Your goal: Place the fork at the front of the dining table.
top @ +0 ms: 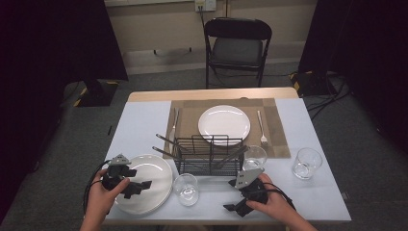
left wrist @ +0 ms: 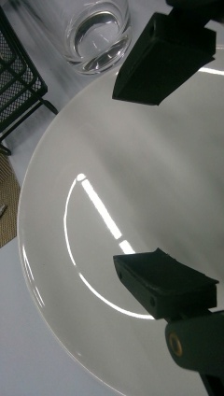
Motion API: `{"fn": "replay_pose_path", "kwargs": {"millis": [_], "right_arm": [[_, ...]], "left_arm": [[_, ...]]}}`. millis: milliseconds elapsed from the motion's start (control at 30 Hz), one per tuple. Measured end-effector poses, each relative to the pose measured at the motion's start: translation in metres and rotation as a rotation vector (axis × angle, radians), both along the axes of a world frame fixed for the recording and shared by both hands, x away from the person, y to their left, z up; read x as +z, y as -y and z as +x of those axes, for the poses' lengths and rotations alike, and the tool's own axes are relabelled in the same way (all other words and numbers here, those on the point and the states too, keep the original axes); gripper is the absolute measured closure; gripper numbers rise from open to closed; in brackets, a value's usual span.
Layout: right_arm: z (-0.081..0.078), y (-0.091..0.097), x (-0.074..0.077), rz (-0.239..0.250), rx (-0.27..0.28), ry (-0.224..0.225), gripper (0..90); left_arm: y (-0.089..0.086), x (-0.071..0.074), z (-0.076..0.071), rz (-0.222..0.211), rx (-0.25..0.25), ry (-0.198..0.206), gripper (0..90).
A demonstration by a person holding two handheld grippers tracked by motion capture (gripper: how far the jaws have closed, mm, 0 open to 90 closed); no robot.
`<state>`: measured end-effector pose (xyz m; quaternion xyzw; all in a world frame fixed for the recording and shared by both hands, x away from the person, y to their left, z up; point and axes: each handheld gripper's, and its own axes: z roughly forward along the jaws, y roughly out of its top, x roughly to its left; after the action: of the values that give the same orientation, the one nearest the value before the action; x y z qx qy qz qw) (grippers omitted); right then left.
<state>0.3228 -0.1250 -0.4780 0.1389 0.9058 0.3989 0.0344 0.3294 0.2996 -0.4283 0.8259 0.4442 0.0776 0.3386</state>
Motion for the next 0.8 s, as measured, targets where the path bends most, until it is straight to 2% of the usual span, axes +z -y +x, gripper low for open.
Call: {"fn": "replay_pose_path", "kwargs": {"millis": [67,100,267,467,800], "right_arm": [[0.0,0.001,-0.001,0.011,0.001,0.005,16.5],[0.0,0.002,-0.001,0.015,0.001,0.003,16.5],[-0.001,0.001,-0.002,0.01,0.001,0.014,16.3],[-0.003,0.0,-0.002,0.0,0.002,0.031,16.1],[-0.004,0.0,-0.002,-0.001,0.002,0.034,16.1]], "left_arm": [[0.0,0.001,0.0,0.008,-0.007,0.001,17.0],[0.002,0.002,-0.001,-0.001,-0.008,-0.003,17.0],[0.004,0.006,-0.002,0.013,-0.024,0.002,17.0],[0.009,0.01,-0.004,0.008,-0.035,0.002,17.0],[0.017,0.012,-0.004,0.008,-0.055,-0.004,17.0]]}}
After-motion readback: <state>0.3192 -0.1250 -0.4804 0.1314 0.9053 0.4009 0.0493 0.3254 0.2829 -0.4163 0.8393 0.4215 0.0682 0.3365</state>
